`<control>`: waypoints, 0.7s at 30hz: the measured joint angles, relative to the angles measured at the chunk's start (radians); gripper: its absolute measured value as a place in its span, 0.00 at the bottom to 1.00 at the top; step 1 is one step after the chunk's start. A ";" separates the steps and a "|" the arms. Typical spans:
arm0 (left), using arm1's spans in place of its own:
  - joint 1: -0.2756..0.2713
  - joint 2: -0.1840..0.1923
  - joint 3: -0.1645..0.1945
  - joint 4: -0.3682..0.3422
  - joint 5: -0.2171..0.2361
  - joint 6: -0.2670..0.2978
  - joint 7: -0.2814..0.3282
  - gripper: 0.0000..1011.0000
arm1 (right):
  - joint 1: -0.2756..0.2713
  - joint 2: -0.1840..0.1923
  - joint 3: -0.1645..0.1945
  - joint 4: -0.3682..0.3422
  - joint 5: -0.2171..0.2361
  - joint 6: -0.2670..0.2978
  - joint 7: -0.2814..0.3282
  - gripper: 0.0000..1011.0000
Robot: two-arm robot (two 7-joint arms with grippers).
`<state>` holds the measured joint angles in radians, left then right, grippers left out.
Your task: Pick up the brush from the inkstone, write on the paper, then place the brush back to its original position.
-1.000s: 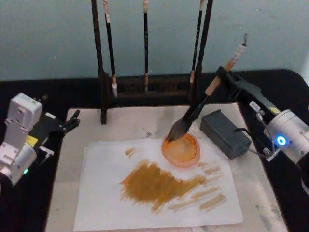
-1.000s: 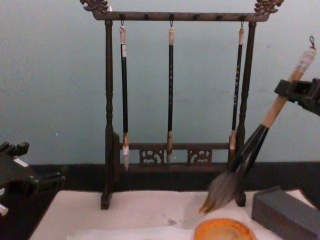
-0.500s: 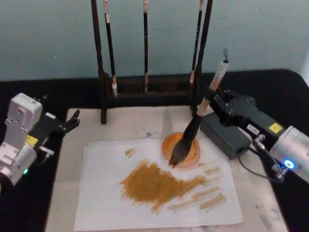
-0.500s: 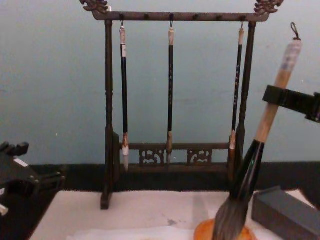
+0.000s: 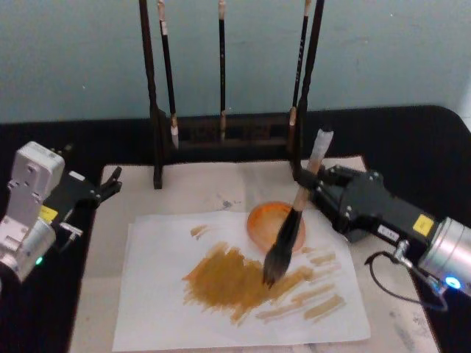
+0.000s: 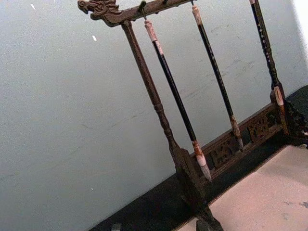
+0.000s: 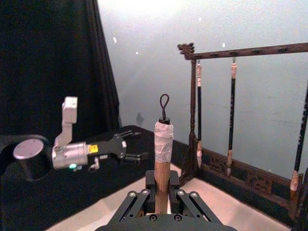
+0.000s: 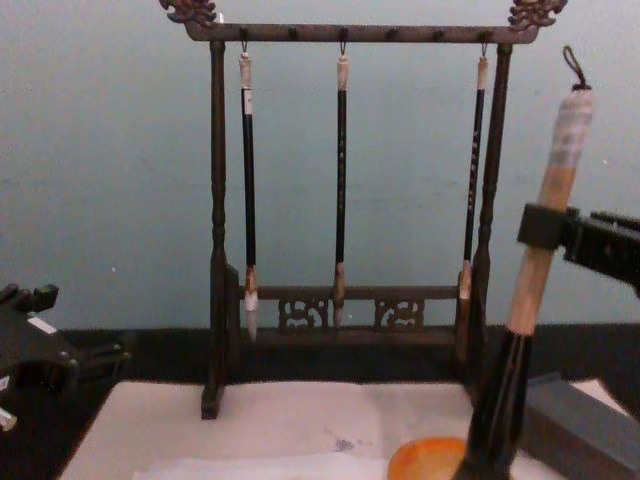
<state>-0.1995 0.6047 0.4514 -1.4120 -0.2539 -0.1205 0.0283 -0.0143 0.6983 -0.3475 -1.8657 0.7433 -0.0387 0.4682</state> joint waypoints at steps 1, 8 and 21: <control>0.000 0.000 0.000 0.000 0.000 0.000 0.000 1.00 | -0.005 0.002 0.001 -0.004 -0.005 -0.001 0.002 0.16; 0.000 0.000 0.000 0.000 0.000 0.000 0.000 1.00 | -0.041 0.007 0.004 -0.024 -0.038 -0.005 0.015 0.16; 0.000 0.000 0.000 0.000 0.000 0.000 0.000 1.00 | -0.053 -0.011 -0.015 -0.024 -0.091 -0.005 0.054 0.16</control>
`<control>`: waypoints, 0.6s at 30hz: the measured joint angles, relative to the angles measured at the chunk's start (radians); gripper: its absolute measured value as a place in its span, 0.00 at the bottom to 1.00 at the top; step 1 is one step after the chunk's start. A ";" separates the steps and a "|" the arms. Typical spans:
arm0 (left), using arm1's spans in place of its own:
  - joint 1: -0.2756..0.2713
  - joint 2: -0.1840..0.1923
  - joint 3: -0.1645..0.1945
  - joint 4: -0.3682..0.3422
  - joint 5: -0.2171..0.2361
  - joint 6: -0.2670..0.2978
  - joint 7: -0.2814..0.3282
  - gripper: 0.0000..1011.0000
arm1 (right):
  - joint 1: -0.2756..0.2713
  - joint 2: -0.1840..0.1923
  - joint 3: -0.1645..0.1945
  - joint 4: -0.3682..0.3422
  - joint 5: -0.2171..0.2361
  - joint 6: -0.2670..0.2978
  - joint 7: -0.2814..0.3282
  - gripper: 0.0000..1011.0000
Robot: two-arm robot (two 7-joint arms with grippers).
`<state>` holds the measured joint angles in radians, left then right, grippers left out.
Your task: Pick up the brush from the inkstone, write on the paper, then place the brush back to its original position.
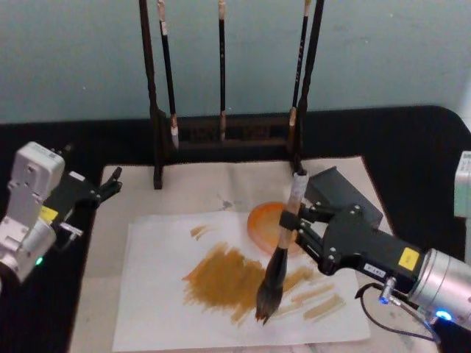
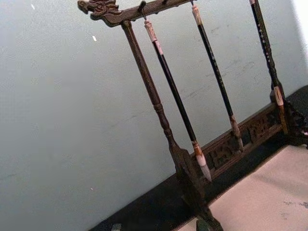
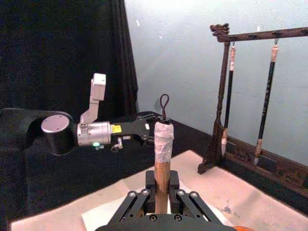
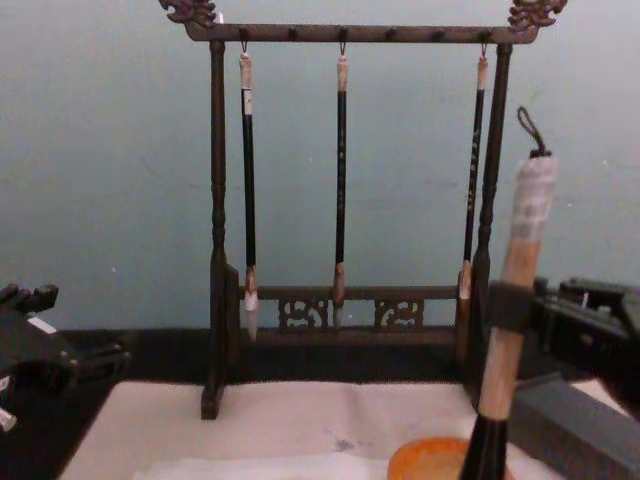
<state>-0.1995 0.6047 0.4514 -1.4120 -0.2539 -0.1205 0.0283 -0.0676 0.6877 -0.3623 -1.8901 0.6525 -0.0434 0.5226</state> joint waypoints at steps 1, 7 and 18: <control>0.000 0.000 0.000 0.000 0.000 0.000 0.000 1.00 | 0.002 -0.002 -0.003 0.004 -0.004 -0.001 0.006 0.16; 0.000 0.000 0.000 0.000 0.000 0.000 0.000 1.00 | 0.011 -0.006 -0.013 0.029 -0.025 -0.029 0.046 0.16; 0.000 0.000 0.000 0.000 0.000 0.000 0.000 1.00 | 0.027 -0.015 -0.023 0.063 -0.051 -0.058 0.080 0.16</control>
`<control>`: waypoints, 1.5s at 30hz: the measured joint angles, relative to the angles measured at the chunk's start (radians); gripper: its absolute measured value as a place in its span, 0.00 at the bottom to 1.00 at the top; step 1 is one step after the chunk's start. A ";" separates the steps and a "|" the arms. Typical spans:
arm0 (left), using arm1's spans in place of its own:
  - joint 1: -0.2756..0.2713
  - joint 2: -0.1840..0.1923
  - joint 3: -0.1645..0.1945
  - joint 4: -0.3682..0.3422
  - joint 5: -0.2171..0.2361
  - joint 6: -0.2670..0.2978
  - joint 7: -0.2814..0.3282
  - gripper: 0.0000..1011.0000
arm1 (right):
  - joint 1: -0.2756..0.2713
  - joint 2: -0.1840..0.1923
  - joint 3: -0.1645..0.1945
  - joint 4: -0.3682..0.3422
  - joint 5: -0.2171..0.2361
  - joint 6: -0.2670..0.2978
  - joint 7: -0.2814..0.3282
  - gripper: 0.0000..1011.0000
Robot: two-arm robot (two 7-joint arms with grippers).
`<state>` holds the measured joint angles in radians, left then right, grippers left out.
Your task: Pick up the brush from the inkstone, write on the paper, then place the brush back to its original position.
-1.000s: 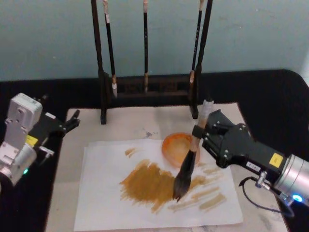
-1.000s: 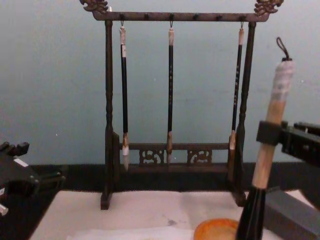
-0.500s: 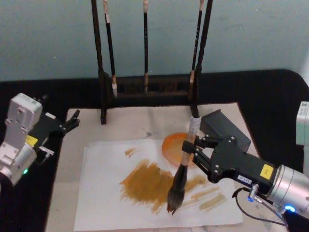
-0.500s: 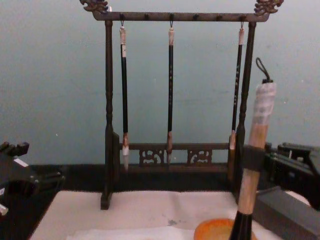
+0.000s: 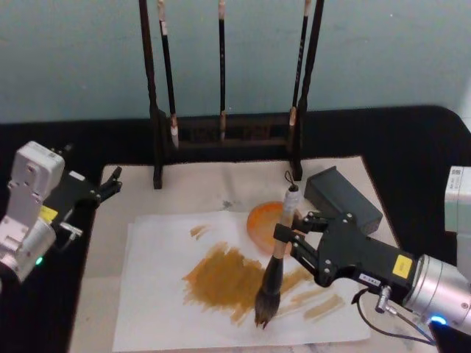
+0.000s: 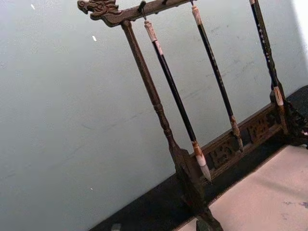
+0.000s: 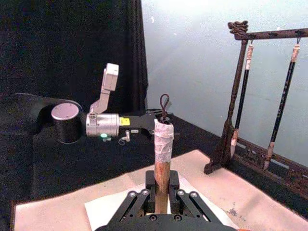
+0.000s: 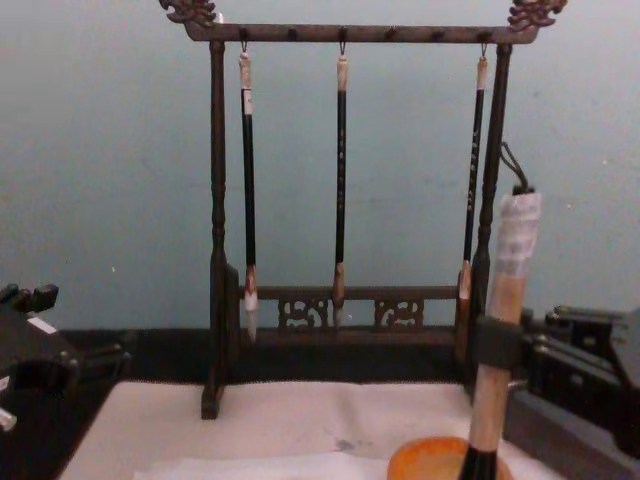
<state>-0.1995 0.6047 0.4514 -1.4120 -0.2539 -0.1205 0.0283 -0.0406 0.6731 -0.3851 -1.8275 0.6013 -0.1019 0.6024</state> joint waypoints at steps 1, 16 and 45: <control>0.000 0.000 0.000 0.000 0.000 0.000 0.000 1.00 | 0.003 -0.003 -0.001 0.005 -0.003 -0.002 0.003 0.16; 0.000 0.000 0.000 0.000 0.000 0.000 0.000 1.00 | 0.001 -0.004 -0.001 0.008 -0.013 -0.007 0.010 0.16; 0.000 0.000 0.000 0.000 0.000 0.000 0.000 1.00 | -0.105 0.040 0.082 -0.058 -0.039 -0.011 -0.041 0.16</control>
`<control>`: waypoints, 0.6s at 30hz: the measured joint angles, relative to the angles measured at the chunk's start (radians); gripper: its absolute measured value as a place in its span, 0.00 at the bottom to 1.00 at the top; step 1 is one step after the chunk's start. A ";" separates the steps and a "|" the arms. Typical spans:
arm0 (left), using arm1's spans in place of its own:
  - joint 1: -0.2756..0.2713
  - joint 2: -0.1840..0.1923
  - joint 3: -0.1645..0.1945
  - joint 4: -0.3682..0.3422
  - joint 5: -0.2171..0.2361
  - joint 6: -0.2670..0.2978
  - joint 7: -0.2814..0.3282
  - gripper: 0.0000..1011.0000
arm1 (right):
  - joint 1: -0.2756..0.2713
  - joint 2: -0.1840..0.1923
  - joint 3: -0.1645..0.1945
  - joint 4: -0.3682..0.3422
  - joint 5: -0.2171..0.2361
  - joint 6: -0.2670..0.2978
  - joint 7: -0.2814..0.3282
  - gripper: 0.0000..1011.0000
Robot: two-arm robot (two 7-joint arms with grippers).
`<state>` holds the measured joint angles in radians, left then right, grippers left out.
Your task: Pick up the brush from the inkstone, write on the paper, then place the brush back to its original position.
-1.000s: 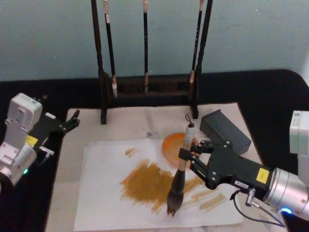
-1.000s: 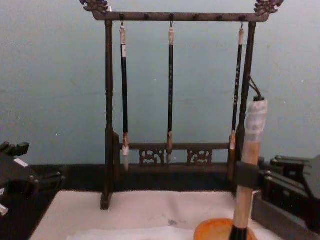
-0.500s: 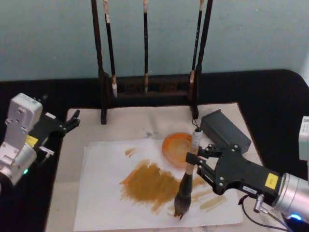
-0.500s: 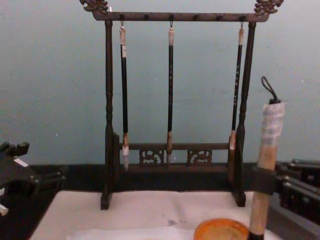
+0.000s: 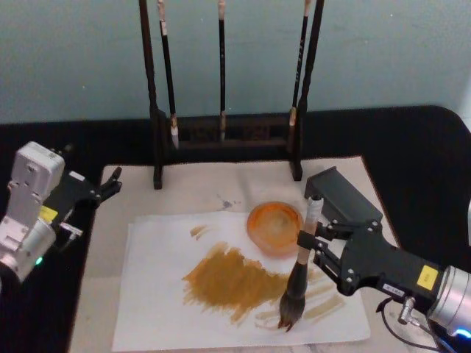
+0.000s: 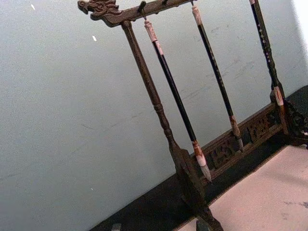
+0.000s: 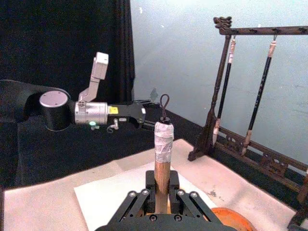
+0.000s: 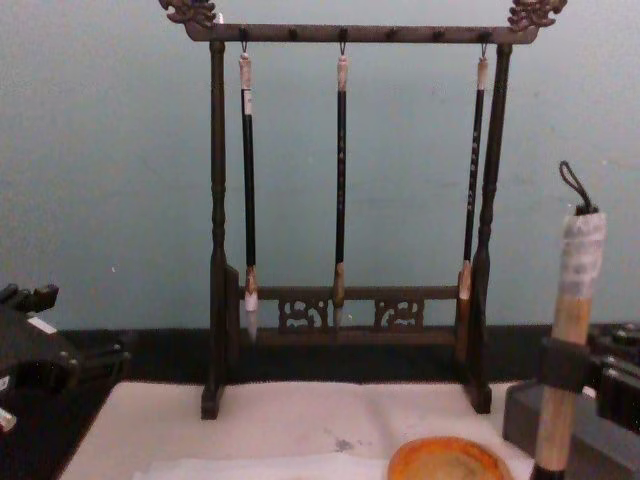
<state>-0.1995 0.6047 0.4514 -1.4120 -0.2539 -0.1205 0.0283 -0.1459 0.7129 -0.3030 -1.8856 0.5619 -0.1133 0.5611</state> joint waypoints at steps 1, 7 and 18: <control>0.000 0.000 0.000 0.000 0.000 0.000 0.000 1.00 | -0.003 0.000 0.004 0.000 -0.001 0.000 -0.001 0.16; 0.000 0.000 0.000 0.000 0.000 0.000 0.000 1.00 | -0.016 0.001 0.021 -0.004 -0.006 0.000 -0.007 0.16; 0.000 0.000 0.000 0.000 0.000 0.000 0.000 1.00 | -0.040 0.001 0.049 -0.012 -0.013 0.000 -0.017 0.16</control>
<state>-0.1995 0.6047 0.4514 -1.4120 -0.2539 -0.1205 0.0283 -0.1859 0.7143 -0.2542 -1.8975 0.5485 -0.1136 0.5446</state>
